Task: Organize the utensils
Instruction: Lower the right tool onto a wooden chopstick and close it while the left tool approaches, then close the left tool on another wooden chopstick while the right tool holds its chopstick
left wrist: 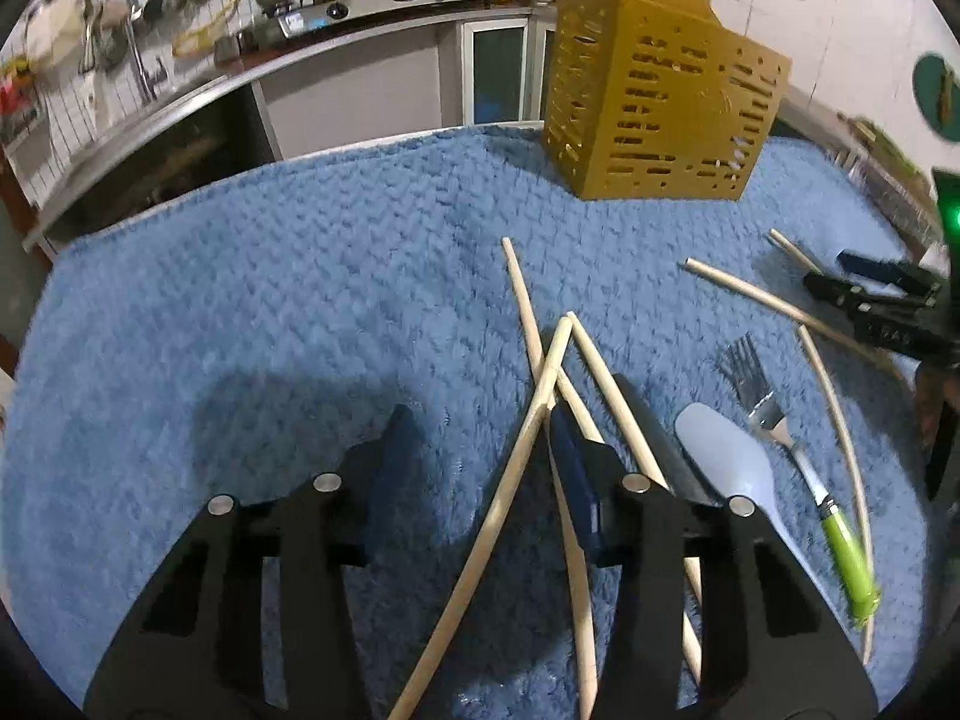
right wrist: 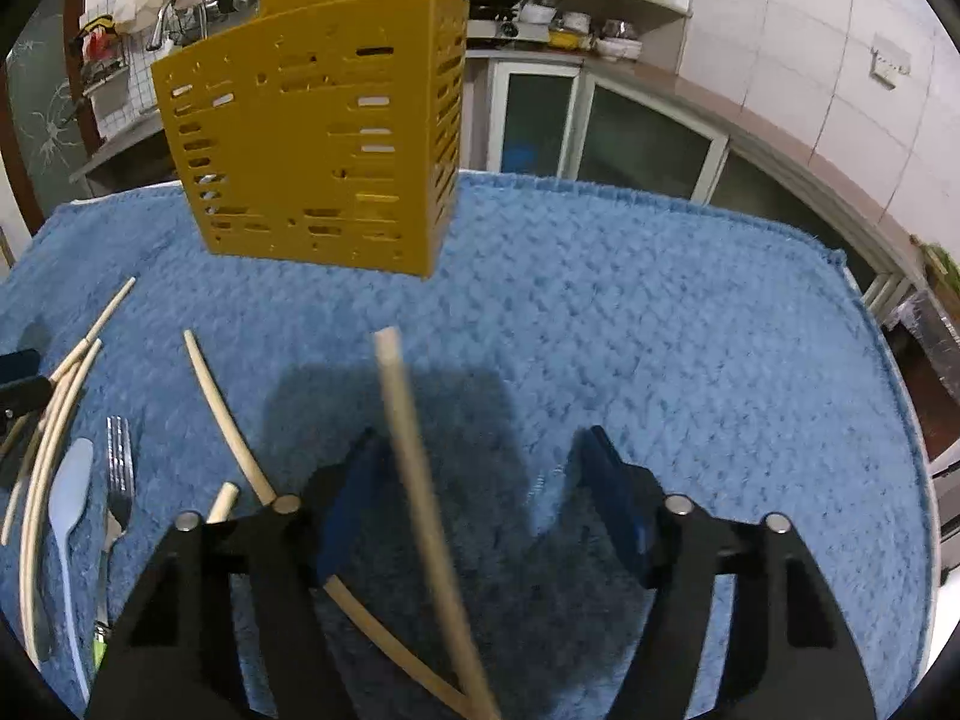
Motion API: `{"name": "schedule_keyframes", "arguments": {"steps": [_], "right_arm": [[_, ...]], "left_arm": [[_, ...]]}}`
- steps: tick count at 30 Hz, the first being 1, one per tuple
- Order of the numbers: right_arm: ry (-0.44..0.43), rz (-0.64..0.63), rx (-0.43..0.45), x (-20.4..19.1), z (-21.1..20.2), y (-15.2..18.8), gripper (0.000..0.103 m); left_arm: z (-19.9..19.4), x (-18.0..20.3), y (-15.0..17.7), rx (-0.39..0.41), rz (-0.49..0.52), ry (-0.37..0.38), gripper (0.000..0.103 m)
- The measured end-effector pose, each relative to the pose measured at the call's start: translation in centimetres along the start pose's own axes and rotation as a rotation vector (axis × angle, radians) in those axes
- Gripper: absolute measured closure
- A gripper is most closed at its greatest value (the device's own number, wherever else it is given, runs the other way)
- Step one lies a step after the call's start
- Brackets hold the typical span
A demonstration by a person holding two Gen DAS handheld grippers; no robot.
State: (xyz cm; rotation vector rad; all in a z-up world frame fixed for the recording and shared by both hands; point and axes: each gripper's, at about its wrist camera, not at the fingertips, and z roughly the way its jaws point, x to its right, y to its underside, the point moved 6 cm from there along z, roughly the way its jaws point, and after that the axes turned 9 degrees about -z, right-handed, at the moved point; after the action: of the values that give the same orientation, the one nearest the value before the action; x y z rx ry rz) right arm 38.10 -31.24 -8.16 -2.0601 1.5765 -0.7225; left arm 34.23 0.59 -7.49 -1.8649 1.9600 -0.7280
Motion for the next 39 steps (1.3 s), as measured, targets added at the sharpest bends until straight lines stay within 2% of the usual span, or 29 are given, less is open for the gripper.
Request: {"name": "schedule_keyframes", "arguments": {"steps": [4, 7, 10, 13, 19, 24, 27, 29, 32, 39], "right_arm": [[-0.030, -0.037, -0.019, -0.3, 0.0, -0.2, 0.048], [-0.047, -0.076, -0.043, -0.6, -0.2, -0.3, 0.053], [-0.064, -0.101, -0.057, -0.7, 0.1, -0.7, 0.054], [-0.099, -0.064, -0.066, -0.3, 0.5, -1.0, 0.054], [-0.129, -0.050, -0.045, 0.2, 0.8, -1.0, 0.053], [-0.111, -0.060, -0.004, -0.2, 0.5, -0.7, 0.056], [-0.117, -0.055, 0.021, -0.3, 0.2, -0.3, 0.062], [-0.109, -0.072, 0.025, -0.7, -0.2, -0.2, 0.078], [-0.072, -0.106, 0.018, -1.7, -0.6, 0.0, 0.088], [-0.081, -0.134, -0.037, -2.2, -0.5, -0.6, 0.091]], "left_arm": [[0.3, -0.5, 0.1, -0.030, -0.009, -0.007, 0.077], [0.2, -0.9, 0.3, -0.049, -0.005, -0.004, 0.082], [0.2, -1.0, 0.4, -0.056, 0.003, 0.005, 0.082], [0.5, -1.1, 0.3, -0.052, 0.002, 0.005, 0.082], [1.0, 0.2, 0.2, -0.038, 0.057, -0.059, 0.082], [1.3, -0.1, -0.2, -0.025, 0.006, -0.036, 0.082], [1.3, 0.0, 0.0, -0.001, 0.018, -0.048, 0.081], [1.2, 0.0, 0.1, 0.009, 0.016, -0.053, 0.081], [1.2, -0.1, 0.1, 0.005, -0.005, -0.044, 0.081], [1.3, 0.0, 0.0, 0.006, 0.001, -0.064, 0.081]]}}
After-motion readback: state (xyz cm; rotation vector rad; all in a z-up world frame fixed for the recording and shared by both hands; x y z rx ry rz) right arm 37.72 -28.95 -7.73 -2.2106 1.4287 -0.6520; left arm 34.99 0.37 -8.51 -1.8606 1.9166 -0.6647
